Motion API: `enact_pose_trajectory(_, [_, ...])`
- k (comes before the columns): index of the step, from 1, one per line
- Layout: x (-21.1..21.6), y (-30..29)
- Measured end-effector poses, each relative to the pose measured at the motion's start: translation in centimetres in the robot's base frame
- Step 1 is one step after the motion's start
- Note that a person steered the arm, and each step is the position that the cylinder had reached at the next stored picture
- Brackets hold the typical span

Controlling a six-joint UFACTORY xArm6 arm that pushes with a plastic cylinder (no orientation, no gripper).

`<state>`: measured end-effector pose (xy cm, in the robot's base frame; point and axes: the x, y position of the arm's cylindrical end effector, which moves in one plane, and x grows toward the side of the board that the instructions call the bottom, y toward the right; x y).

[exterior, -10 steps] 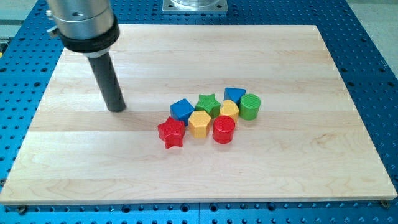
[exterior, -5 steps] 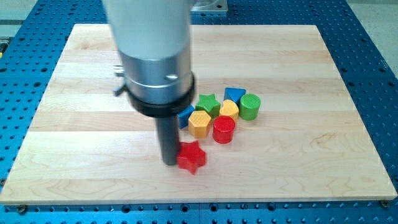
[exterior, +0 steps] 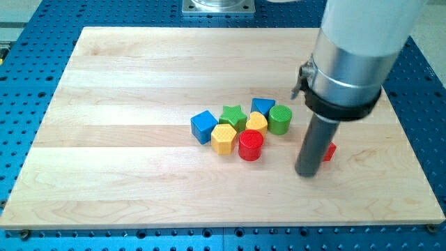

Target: Slide the red star to the right of the red circle

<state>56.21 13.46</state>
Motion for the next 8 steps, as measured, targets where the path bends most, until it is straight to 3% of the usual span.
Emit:
enact_pose_trajectory(1, [-0.8, 6.4])
enact_pose_trajectory(2, [-4.2, 3.6])
enact_pose_trajectory(3, [-2.5, 3.1])
enact_pose_trajectory(7, [-3.9, -3.0])
enact_pose_trajectory(8, [2.8, -3.2])
